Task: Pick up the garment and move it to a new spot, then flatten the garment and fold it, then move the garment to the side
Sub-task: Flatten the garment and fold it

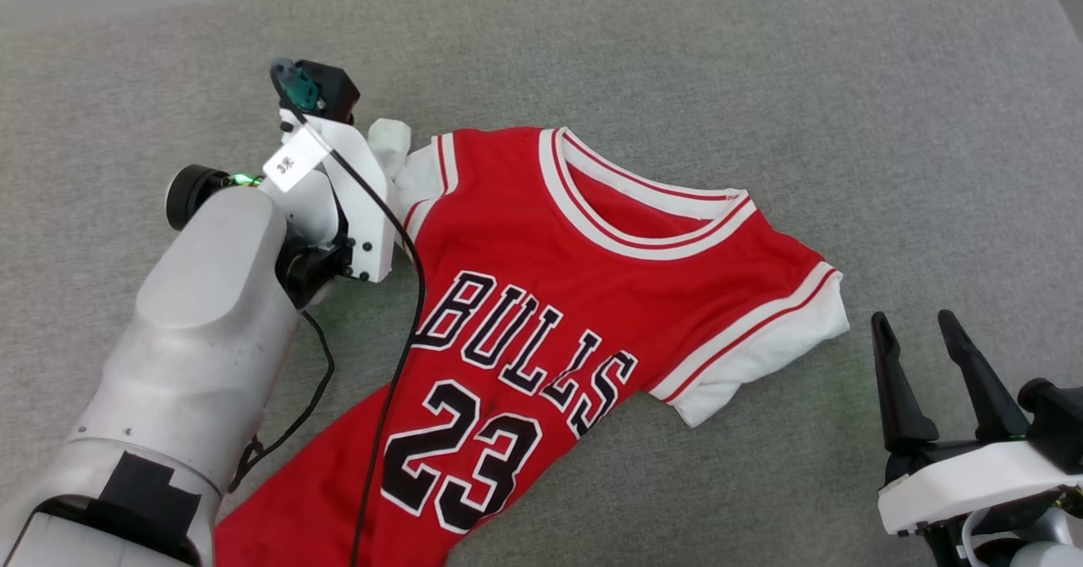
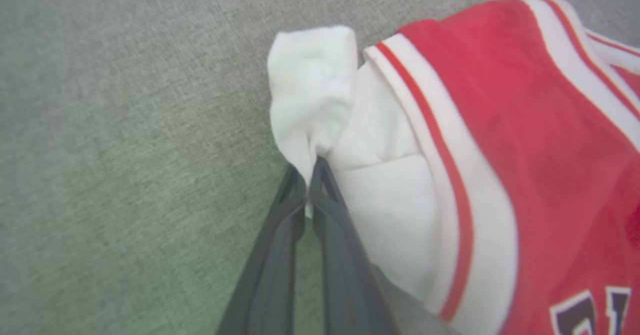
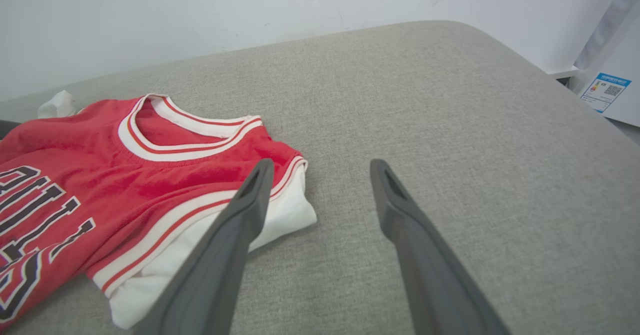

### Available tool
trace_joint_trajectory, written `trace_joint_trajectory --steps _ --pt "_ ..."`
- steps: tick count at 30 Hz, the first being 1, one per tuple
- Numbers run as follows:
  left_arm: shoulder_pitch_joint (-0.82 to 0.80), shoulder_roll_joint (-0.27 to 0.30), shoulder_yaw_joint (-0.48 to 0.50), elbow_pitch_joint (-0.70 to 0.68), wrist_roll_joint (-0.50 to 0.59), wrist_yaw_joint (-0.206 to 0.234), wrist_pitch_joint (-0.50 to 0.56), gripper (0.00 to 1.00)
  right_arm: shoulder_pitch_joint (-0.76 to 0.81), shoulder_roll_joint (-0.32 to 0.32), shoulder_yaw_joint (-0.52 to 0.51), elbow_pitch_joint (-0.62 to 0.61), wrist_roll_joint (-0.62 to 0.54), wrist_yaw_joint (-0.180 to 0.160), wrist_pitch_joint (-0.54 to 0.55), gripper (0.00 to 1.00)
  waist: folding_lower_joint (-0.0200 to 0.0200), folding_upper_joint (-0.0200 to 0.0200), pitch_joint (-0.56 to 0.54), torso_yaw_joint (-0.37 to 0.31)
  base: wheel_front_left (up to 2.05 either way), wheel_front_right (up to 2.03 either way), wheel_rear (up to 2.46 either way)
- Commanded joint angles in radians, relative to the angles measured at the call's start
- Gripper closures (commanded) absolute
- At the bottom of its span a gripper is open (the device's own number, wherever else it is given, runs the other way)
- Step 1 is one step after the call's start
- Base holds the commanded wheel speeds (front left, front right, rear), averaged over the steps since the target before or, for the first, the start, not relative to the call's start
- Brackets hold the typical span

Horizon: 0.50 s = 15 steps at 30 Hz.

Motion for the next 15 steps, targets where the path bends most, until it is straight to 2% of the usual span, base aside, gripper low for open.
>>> trace_joint_trajectory --steps 1,9,15 --pt "0.031 0.01 -0.001 0.013 0.014 0.008 -0.056 1.0 -0.014 0.002 -0.01 0.005 0.001 -0.001 0.003 0.0 0.0001 0.0 -0.022 0.02 0.0 0.0 0.0" --pt "0.127 0.045 0.036 -0.093 0.015 0.058 -0.282 1.0 0.025 0.002 -0.066 0.02 -0.004 -0.001 0.025 0.0 0.0001 0.0 -0.117 0.096 0.0 0.0 0.0" --pt "0.283 0.092 0.061 -0.223 -0.001 0.111 -0.347 1.0 0.053 0.002 -0.092 0.023 -0.008 -0.001 0.05 0.0 0.0001 0.0 -0.177 0.147 0.0 0.0 0.0"
